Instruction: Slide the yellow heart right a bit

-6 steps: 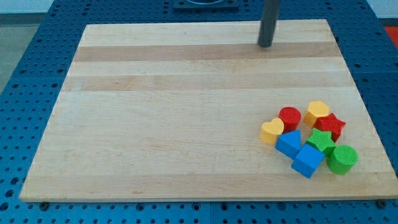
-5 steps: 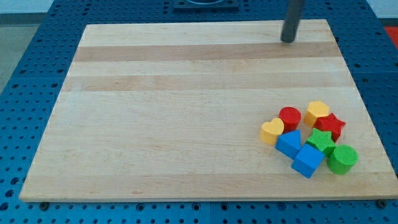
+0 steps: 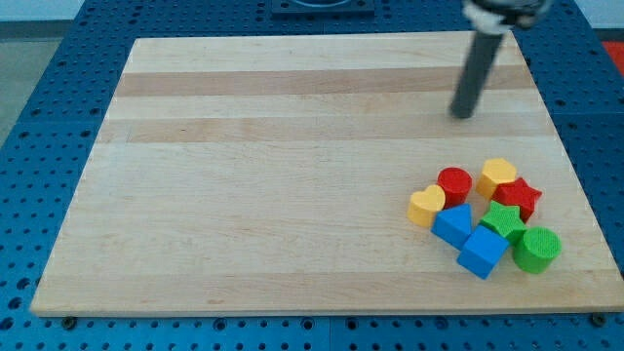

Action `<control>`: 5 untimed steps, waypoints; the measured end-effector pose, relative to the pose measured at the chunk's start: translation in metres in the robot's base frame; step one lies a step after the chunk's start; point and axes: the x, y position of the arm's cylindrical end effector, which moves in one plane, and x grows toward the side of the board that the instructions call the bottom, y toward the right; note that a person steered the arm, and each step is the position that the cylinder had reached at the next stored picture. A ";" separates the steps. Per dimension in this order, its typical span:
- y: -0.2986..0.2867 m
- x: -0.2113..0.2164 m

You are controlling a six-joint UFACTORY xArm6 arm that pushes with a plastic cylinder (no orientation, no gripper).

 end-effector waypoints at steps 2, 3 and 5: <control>-0.125 0.083; -0.108 0.099; -0.050 0.113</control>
